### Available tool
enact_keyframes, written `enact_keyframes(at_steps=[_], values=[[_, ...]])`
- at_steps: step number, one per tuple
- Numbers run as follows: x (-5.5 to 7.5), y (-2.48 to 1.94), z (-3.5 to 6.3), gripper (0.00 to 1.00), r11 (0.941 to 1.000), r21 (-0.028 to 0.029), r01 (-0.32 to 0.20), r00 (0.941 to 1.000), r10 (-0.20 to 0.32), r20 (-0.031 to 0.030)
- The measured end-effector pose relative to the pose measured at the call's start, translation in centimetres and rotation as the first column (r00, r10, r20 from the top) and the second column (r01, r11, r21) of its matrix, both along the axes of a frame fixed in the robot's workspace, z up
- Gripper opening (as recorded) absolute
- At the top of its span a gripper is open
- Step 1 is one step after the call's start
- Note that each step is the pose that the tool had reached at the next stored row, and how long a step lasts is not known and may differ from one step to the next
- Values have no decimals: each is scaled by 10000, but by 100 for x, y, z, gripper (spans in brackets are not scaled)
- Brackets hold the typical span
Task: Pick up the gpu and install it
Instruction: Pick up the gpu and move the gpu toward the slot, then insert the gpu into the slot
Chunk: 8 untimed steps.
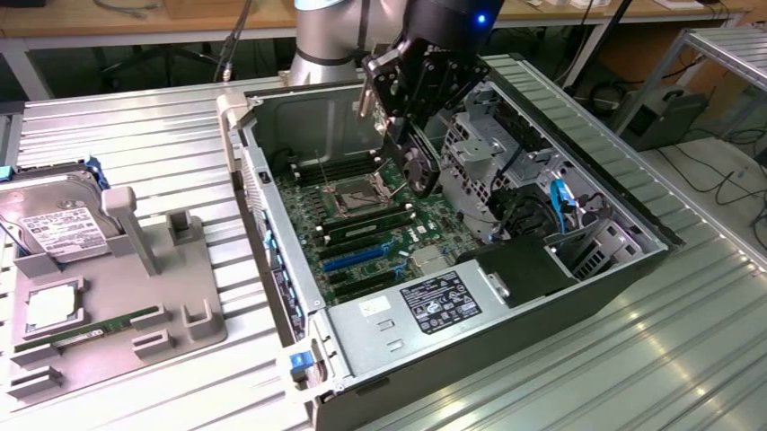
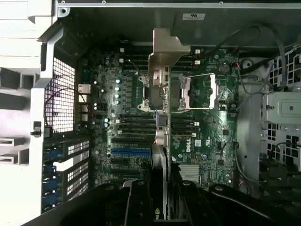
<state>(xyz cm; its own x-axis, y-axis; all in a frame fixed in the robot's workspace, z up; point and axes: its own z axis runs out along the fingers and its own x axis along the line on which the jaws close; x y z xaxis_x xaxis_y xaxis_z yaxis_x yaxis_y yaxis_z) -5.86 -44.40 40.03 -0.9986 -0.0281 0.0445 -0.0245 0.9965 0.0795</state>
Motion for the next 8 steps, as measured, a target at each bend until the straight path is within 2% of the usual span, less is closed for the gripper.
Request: enact_keyframes(at_steps=[8], values=[[0, 0, -3, 26, 10000, 0, 0, 10000, 0, 0]])
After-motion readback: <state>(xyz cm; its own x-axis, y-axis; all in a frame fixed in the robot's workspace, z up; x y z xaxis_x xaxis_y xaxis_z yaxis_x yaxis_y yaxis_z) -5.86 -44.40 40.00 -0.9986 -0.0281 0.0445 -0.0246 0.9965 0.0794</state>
